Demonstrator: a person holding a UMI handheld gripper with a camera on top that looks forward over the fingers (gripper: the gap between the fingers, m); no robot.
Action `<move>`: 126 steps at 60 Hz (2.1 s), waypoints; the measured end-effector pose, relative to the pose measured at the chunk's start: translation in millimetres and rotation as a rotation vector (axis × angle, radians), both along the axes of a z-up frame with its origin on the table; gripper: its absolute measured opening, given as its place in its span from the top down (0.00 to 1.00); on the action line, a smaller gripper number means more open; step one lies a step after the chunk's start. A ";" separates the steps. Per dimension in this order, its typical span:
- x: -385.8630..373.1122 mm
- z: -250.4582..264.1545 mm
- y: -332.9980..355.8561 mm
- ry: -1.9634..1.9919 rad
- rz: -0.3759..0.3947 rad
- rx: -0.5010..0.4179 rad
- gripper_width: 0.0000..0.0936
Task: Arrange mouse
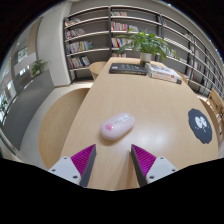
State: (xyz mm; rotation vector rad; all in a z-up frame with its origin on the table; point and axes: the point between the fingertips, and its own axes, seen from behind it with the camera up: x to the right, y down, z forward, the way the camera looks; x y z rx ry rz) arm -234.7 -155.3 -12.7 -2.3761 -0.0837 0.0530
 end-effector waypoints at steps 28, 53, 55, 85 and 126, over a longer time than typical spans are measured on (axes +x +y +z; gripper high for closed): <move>-33.1 -2.7 95.9 -0.002 0.017 -0.001 0.26; -26.2 8.2 102.7 0.038 0.066 -0.060 0.63; -20.2 22.4 107.4 0.041 0.073 -0.039 0.63; 297.2 312.3 165.9 -0.056 -0.048 0.420 0.64; 402.1 -0.2 67.3 -0.023 -0.103 -0.098 0.53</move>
